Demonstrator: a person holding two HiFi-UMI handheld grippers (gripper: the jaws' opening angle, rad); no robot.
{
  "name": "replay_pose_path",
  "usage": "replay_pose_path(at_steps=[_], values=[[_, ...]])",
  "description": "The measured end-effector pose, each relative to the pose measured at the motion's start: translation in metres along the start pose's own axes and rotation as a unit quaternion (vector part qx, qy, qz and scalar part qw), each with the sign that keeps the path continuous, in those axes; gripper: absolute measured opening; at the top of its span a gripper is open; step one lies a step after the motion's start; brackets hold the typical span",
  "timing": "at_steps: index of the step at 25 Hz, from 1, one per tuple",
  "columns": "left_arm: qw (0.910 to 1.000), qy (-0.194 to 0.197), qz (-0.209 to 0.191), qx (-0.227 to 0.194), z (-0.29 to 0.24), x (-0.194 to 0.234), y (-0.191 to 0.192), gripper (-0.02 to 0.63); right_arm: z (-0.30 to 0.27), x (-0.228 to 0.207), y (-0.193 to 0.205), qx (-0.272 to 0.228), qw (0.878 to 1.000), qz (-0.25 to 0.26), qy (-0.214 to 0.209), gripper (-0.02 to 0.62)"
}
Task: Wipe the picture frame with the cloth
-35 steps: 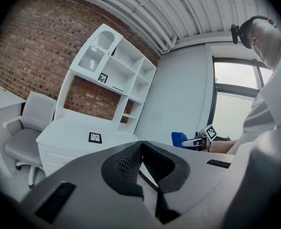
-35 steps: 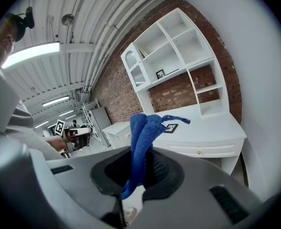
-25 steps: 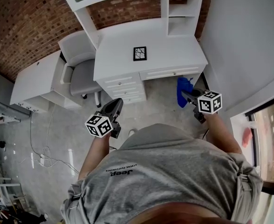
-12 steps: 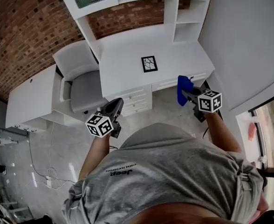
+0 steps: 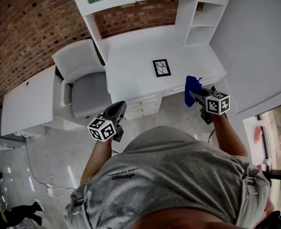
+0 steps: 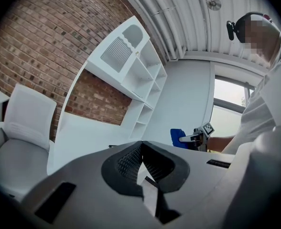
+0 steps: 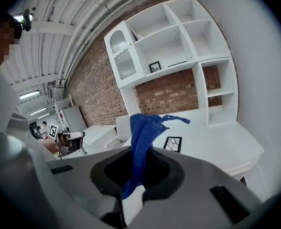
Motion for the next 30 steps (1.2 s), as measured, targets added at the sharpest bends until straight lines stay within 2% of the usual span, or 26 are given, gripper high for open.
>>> replay_pose_path(at_steps=[7,13,17,21,24,30], values=[[0.9998,-0.015,0.012,0.005,-0.014,0.025,0.000,0.018,-0.028,-0.023,-0.014,0.007,1.000,-0.002,-0.005,0.051],[0.9992,-0.039,0.006,0.012,-0.055,0.028,-0.004,0.018,-0.053,-0.072,-0.025,0.012,0.999,-0.007,-0.035,0.051],[0.9975,-0.070,0.001,0.006,-0.098,0.029,-0.012,0.019,-0.075,-0.122,-0.042,0.021,0.997,0.006,-0.070,0.051],[0.9950,-0.098,0.019,-0.008,-0.158,0.021,-0.024,0.018,-0.096,-0.176,-0.067,0.041,0.993,0.021,-0.109,0.051],[0.9937,-0.110,0.022,-0.002,-0.201,0.012,-0.029,0.018,-0.107,-0.208,-0.083,0.056,0.988,0.032,-0.138,0.051],[0.9908,-0.132,0.016,0.026,-0.261,0.004,-0.031,0.018,-0.129,-0.260,-0.091,0.072,0.982,0.019,-0.172,0.051]])
Point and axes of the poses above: the fingertips, and each gripper's own axes: z backward along the fingers, x to its left, y out of its underside, the point moved 2 cm from there along z, backward along the fingers, and after that the axes turned 6 degrees about -y, right-handed, at the moved point
